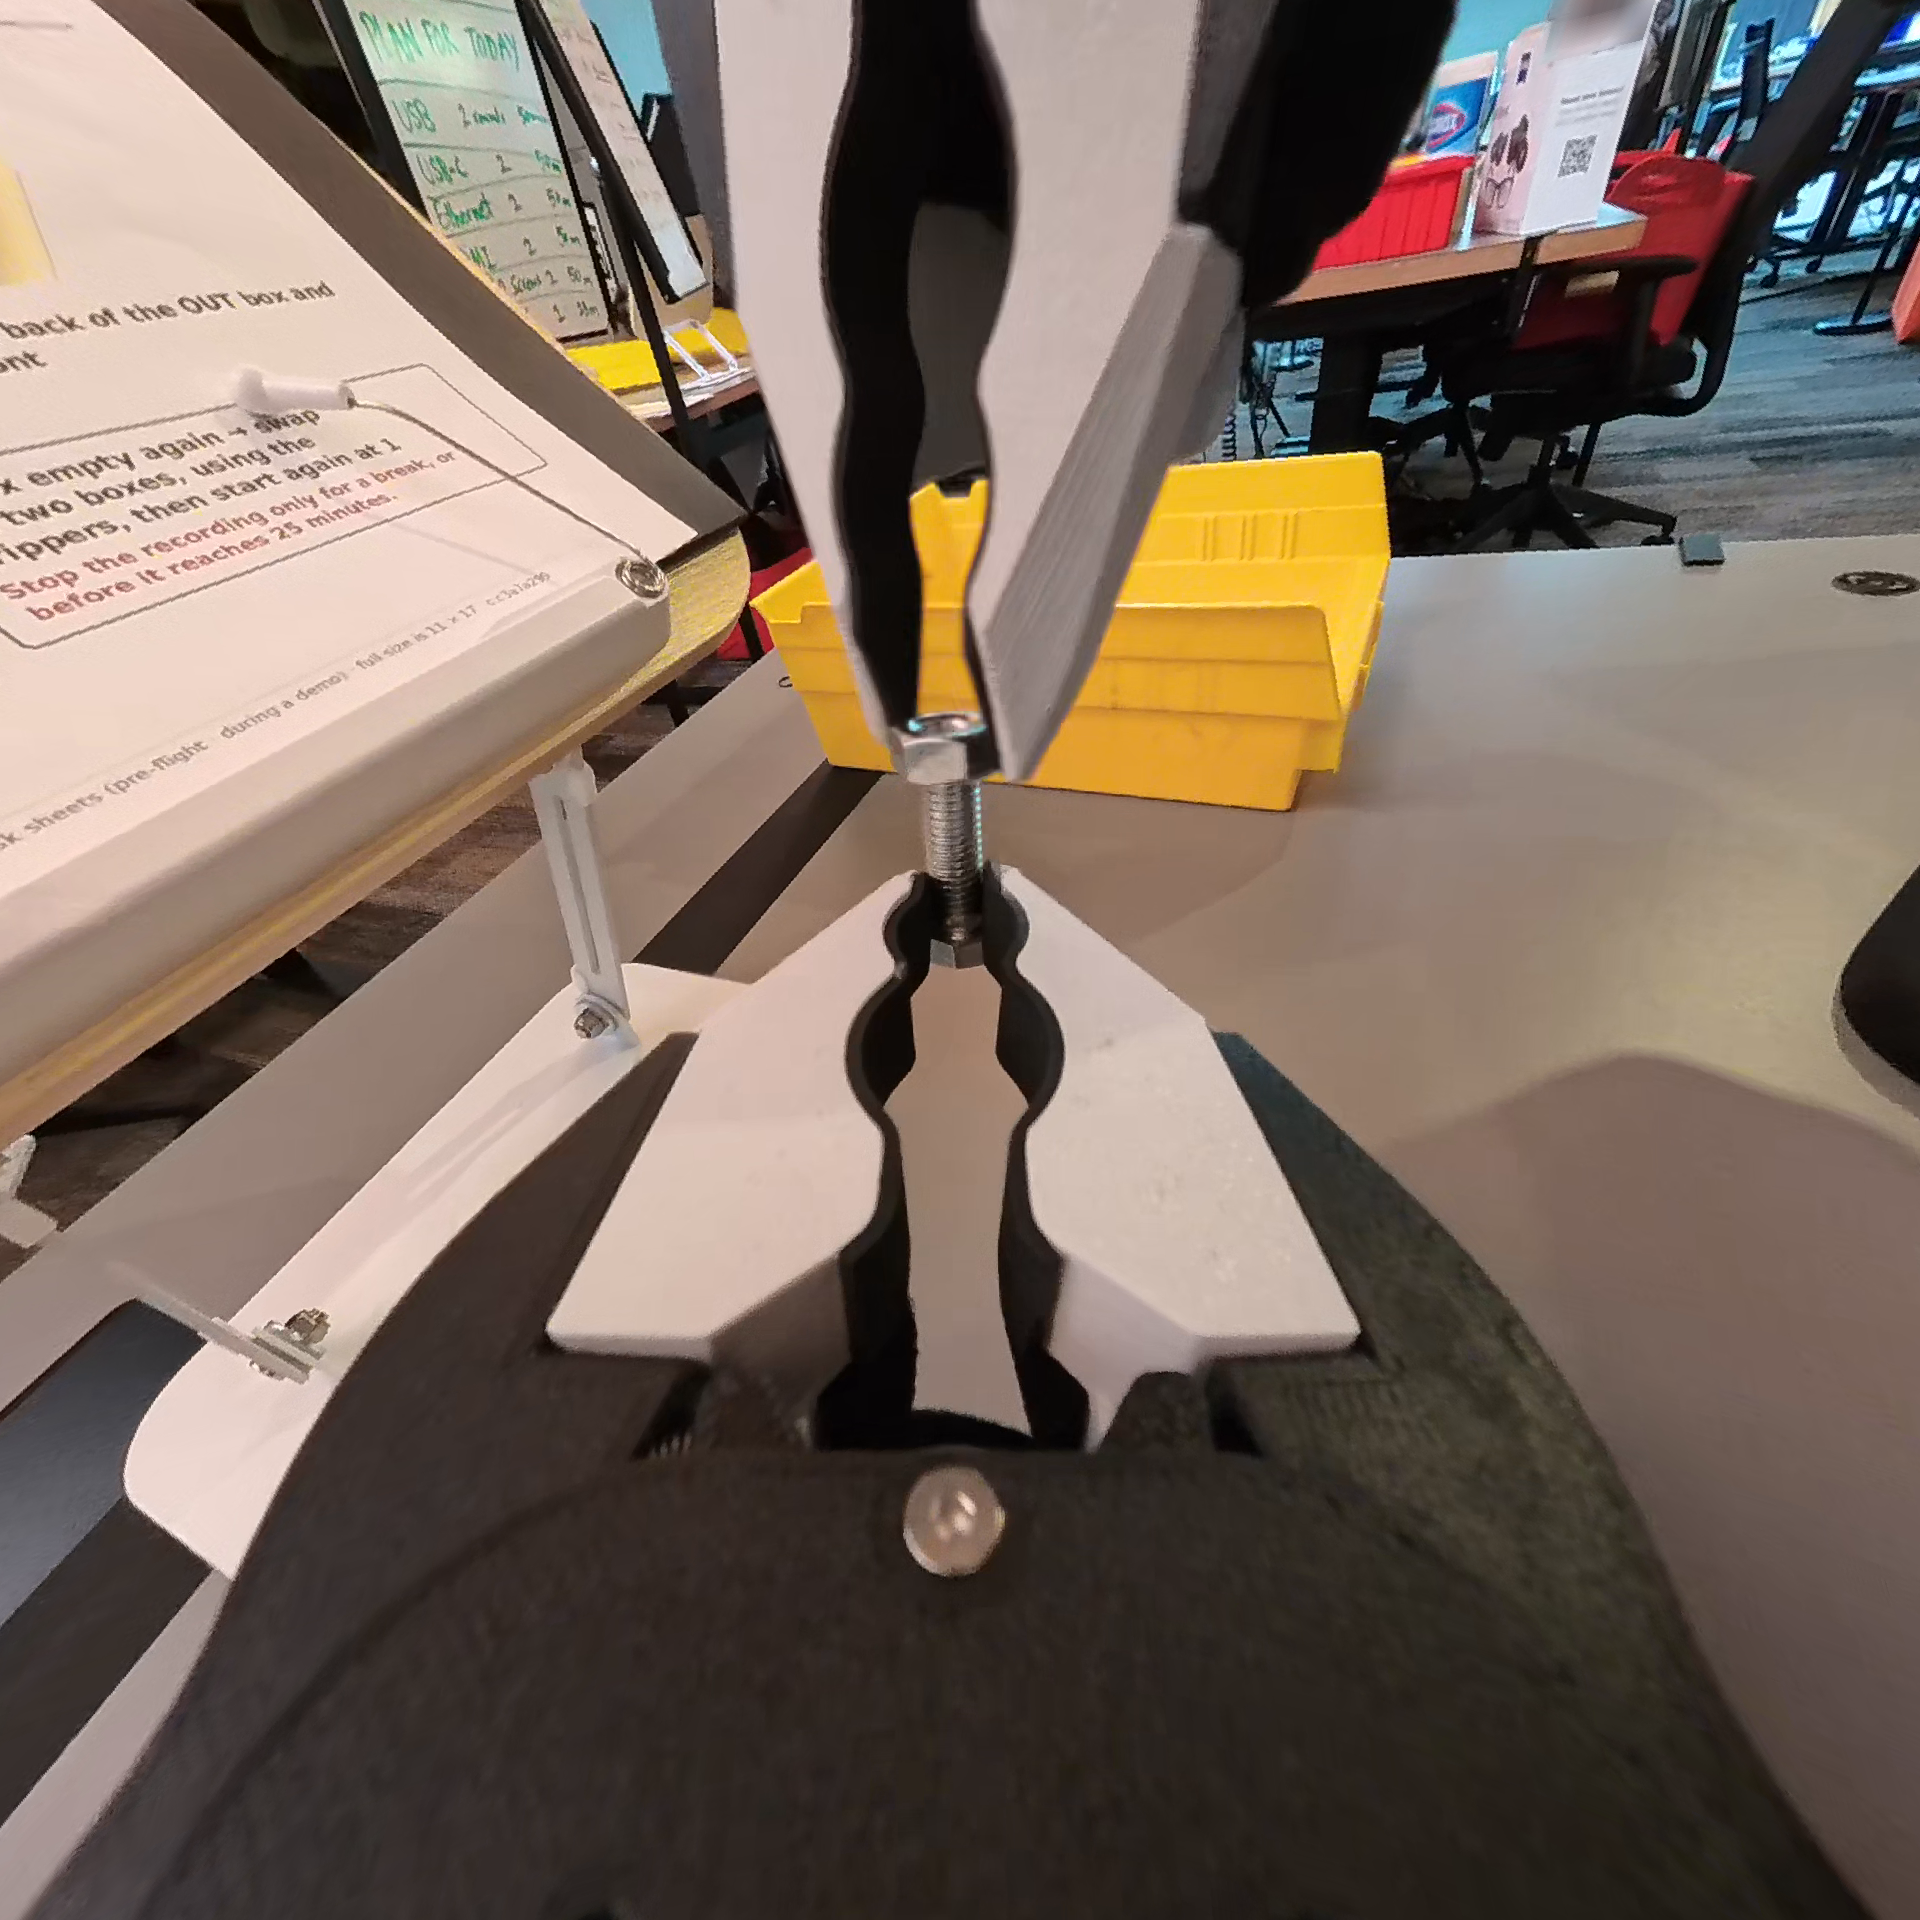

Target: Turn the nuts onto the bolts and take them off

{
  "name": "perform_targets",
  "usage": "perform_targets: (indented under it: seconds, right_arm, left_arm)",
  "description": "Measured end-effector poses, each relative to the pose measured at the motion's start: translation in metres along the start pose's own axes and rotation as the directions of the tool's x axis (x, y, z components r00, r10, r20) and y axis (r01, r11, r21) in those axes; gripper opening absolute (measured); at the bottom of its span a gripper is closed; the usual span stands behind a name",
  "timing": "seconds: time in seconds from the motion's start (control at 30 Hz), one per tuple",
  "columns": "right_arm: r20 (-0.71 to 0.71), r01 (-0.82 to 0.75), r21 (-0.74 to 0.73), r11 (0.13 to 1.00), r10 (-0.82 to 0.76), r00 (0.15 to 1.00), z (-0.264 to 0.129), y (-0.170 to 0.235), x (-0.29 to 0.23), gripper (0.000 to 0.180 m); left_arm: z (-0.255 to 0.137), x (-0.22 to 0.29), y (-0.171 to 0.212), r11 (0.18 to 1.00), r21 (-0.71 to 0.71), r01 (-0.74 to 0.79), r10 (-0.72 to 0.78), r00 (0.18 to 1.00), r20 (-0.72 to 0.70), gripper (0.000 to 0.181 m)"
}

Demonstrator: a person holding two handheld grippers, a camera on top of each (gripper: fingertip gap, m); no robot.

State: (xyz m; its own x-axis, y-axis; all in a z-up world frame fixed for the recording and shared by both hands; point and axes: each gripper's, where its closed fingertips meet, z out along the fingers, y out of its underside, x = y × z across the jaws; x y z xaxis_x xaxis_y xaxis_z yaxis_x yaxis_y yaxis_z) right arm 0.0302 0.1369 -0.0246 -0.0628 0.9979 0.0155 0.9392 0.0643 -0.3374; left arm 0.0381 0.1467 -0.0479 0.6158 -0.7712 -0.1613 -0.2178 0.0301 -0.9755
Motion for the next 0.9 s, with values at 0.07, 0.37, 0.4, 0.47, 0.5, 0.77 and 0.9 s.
perform_targets:
  seconds: [0.07, 0.37, 0.4, 0.47, 0.5, 0.77, 0.9]
  right_arm:
    - [-0.032, 0.062, -0.005, 0.998, -0.062, 0.998, -0.003, 0.0, 0.002, 0.034]
    - [-0.062, 0.487, 0.008, 0.873, -0.486, 0.872, -0.017, -0.003, 0.002, 0.028]
    - [-0.052, 0.528, 0.01, 0.849, -0.527, 0.848, -0.016, -0.003, 0.0, 0.027]
    - [-0.046, 0.589, 0.001, 0.808, -0.588, 0.807, -0.015, -0.003, -0.002, 0.025]
    - [-0.049, 0.616, -0.015, 0.788, -0.616, 0.786, -0.014, -0.003, -0.002, 0.024]
    - [-0.003, 0.668, -0.03, 0.743, -0.668, 0.744, -0.01, -0.003, -0.007, 0.015]
    - [0.005, 0.523, -0.039, 0.852, -0.523, 0.852, -0.008, -0.003, -0.003, 0.015]
  left_arm:
    - [-0.001, 0.001, -0.002, 1.0, 0.006, 0.0, 0.0, 1.0, -0.003, 0.007]
    - [-0.004, 0.002, -0.009, 0.999, 0.046, 0.027, -0.025, 0.999, -0.032, 0.007]
    - [-0.004, 0.003, -0.009, 0.998, 0.05, 0.027, -0.025, 0.999, -0.036, 0.007]
    - [-0.004, 0.004, -0.01, 0.998, 0.051, 0.023, -0.021, 0.999, -0.041, 0.007]
    - [-0.004, 0.005, -0.01, 0.998, 0.051, 0.021, -0.019, 0.999, -0.043, 0.007]
    - [-0.003, 0.006, -0.009, 0.999, 0.049, 0.015, -0.012, 0.999, -0.046, 0.007]
    - [-0.003, 0.003, -0.008, 0.999, 0.04, 0.012, -0.011, 1.0, -0.026, 0.007]
